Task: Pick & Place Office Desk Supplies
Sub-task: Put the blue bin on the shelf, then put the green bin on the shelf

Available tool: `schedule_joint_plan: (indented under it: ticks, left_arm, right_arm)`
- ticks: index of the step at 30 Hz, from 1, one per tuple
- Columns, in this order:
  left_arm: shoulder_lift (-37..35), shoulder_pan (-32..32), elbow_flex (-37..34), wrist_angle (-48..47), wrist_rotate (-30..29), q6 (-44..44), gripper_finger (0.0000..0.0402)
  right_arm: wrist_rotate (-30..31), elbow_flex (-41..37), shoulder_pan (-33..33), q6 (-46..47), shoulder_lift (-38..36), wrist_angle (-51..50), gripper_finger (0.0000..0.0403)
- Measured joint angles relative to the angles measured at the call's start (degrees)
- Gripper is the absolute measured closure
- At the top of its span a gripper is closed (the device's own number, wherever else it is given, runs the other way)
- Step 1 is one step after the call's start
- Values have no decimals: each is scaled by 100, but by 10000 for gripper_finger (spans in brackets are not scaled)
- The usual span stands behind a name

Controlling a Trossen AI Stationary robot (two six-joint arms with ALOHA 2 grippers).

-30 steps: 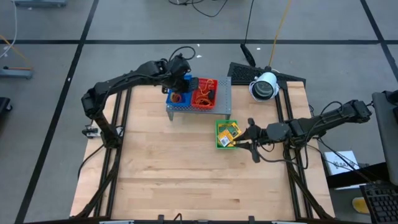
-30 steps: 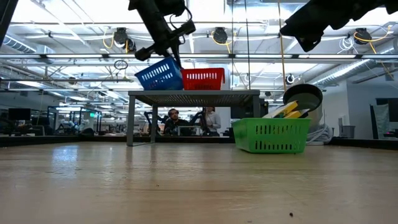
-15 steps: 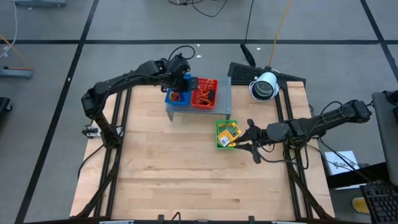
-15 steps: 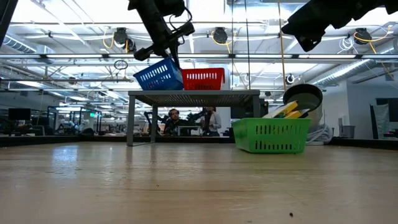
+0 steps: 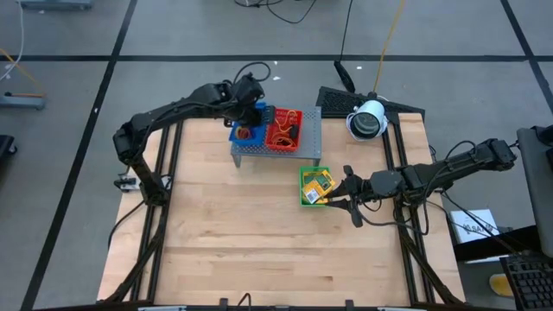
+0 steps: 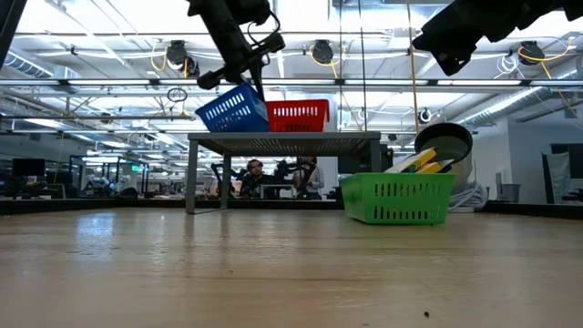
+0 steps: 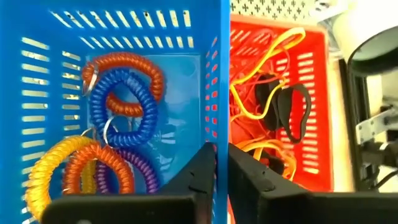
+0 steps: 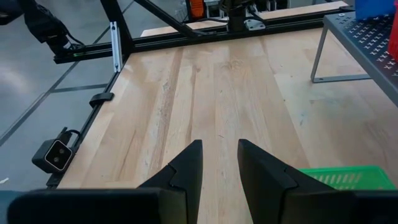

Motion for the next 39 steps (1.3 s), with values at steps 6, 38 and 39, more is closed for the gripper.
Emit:
schedule_joint_plan:
  ticks: [6, 38, 39]
  left_arm:
    - [0, 0, 0, 355, -7, -455, 320]
    - [-2, -2185, 0, 1549, 921, 3978, 256]
    - [-2, -2318, 0, 1554, 771, 4131, 256]
  right_arm:
    - [0, 0, 0, 0, 0, 0, 312]
    - [31, 713, 113, -471, 691, -1872, 312]
    - [35, 804, 96, -468, 909, -1960, 312]
